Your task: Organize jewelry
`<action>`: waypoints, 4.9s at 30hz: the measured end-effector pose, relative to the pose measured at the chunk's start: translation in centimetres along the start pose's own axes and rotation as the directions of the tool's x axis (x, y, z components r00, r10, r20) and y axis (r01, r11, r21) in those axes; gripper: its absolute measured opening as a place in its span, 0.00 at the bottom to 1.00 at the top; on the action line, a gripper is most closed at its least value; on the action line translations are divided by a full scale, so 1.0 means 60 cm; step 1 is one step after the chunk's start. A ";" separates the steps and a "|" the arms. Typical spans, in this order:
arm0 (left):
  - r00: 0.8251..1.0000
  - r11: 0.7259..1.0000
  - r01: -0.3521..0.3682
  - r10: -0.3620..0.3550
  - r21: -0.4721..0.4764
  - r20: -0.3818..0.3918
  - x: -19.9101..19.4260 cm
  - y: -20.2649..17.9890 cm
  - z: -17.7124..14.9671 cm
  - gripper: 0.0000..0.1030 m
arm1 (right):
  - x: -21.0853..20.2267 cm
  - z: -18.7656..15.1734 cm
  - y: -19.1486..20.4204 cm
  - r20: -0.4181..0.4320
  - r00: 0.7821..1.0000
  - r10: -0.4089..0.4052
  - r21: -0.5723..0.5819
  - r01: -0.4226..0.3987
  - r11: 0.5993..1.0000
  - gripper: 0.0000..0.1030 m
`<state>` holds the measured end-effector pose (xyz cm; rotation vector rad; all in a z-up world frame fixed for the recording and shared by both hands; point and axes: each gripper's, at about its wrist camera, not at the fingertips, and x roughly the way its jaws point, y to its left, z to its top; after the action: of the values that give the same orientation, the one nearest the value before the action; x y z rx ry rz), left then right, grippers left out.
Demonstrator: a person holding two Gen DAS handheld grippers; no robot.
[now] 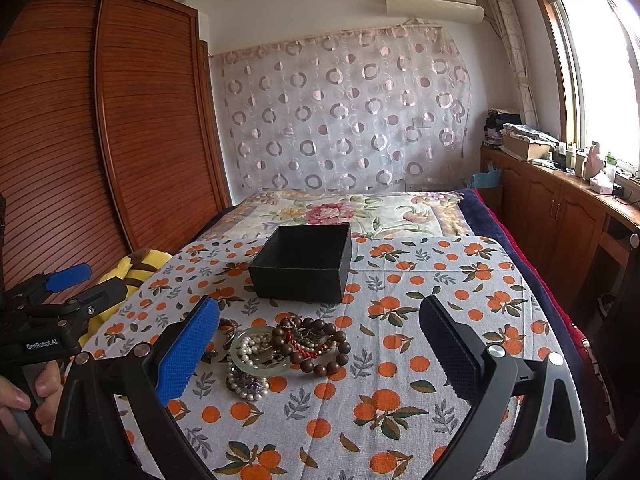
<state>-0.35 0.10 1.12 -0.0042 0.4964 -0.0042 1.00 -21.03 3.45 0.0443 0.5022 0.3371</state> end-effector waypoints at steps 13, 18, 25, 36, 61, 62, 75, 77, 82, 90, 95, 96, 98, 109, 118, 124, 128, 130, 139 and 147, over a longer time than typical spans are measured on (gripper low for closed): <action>1.000 1.000 0.000 0.000 0.000 0.002 -0.001 0.000 0.001 0.93 | -0.002 0.000 0.000 0.001 1.000 0.002 0.000 -0.002 1.000 0.98; 1.000 1.000 0.000 0.000 -0.001 0.002 -0.001 0.001 0.000 0.93 | -0.002 0.000 0.001 0.003 1.000 0.002 0.000 -0.002 1.000 0.98; 1.000 1.000 0.001 -0.001 -0.001 0.003 -0.002 0.001 0.000 0.93 | -0.003 0.000 0.001 0.004 1.000 0.003 0.000 -0.003 1.000 0.98; 1.000 1.000 0.001 -0.001 0.000 0.001 -0.002 0.001 0.001 0.93 | -0.002 -0.003 -0.003 0.005 1.000 0.003 0.001 -0.003 1.000 0.98; 0.978 0.996 0.086 -0.084 0.001 -0.193 0.101 0.028 -0.066 0.93 | 0.066 -0.052 -0.023 -0.093 0.994 0.052 -0.006 -0.053 0.999 0.93; 0.975 0.995 0.098 -0.096 0.000 -0.202 0.107 0.027 -0.067 0.93 | 0.070 -0.055 -0.023 -0.102 0.993 0.055 -0.008 -0.057 0.998 0.91; 0.934 0.982 0.185 -0.183 -0.021 -0.306 0.184 0.033 -0.069 0.66 | 0.119 -0.100 -0.024 -0.209 0.976 0.069 -0.033 -0.077 0.996 0.80; 0.929 0.981 0.190 -0.187 -0.021 -0.320 0.196 0.034 -0.067 0.59 | 0.122 -0.103 -0.022 -0.216 0.974 0.072 -0.038 -0.082 0.996 0.80; 0.912 0.981 0.194 -0.190 -0.026 -0.362 0.232 0.038 -0.066 0.32 | 0.127 -0.105 -0.019 -0.236 0.968 0.082 -0.050 -0.096 0.994 0.73; 0.906 0.982 0.188 -0.173 0.001 -0.385 0.260 0.039 -0.070 0.05 | 0.145 -0.080 -0.003 -0.275 0.952 0.132 -0.097 -0.164 0.982 0.51; 0.920 0.986 0.167 -0.146 0.027 -0.363 0.247 0.039 -0.072 0.04 | 0.178 -0.070 0.012 -0.330 0.932 0.148 -0.153 -0.208 0.966 0.38; 0.925 0.987 0.157 -0.135 0.035 -0.356 0.243 0.038 -0.073 0.04 | 0.184 -0.071 0.012 -0.344 0.928 0.146 -0.163 -0.212 0.964 0.36; 0.931 0.988 0.148 -0.126 0.040 -0.344 0.235 0.039 -0.072 0.04 | 0.191 -0.076 0.011 -0.374 0.919 0.128 -0.189 -0.211 0.959 0.34; 0.940 0.988 0.151 -0.139 0.017 -0.312 0.217 0.040 -0.073 0.04 | 0.208 -0.085 0.026 -0.418 0.906 0.069 -0.314 -0.215 0.925 0.34; 0.940 0.989 0.151 -0.141 0.007 -0.309 0.216 0.039 -0.073 0.04 | 0.230 -0.081 0.025 -0.429 0.903 0.022 -0.382 -0.203 0.902 0.17; 0.943 0.989 0.151 -0.144 0.000 -0.301 0.215 0.044 -0.073 0.04 | 0.203 -0.030 0.013 -0.354 0.931 0.084 -0.339 -0.212 0.916 0.14; 0.943 0.989 0.151 -0.144 0.001 -0.300 0.214 0.045 -0.073 0.04 | 0.183 0.016 0.010 -0.297 0.948 0.117 -0.325 -0.215 0.921 0.14; 0.944 0.989 0.150 -0.143 0.001 -0.298 0.213 0.045 -0.072 0.04 | 0.172 0.035 0.010 -0.273 0.953 0.132 -0.321 -0.220 0.921 0.14; 0.946 0.989 0.151 -0.145 -0.001 -0.291 0.210 0.046 -0.065 0.04 | 0.117 0.093 0.012 -0.184 0.963 0.199 -0.308 -0.248 0.918 0.14; 0.962 0.989 0.151 -0.145 0.008 -0.233 0.192 0.038 -0.033 0.04 | 0.132 0.099 0.001 -0.191 0.966 0.175 -0.304 -0.228 0.925 0.14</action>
<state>8.85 2.34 -6.15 -0.0158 0.7288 -0.1591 10.34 -18.17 4.99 -0.2547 0.5980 0.6269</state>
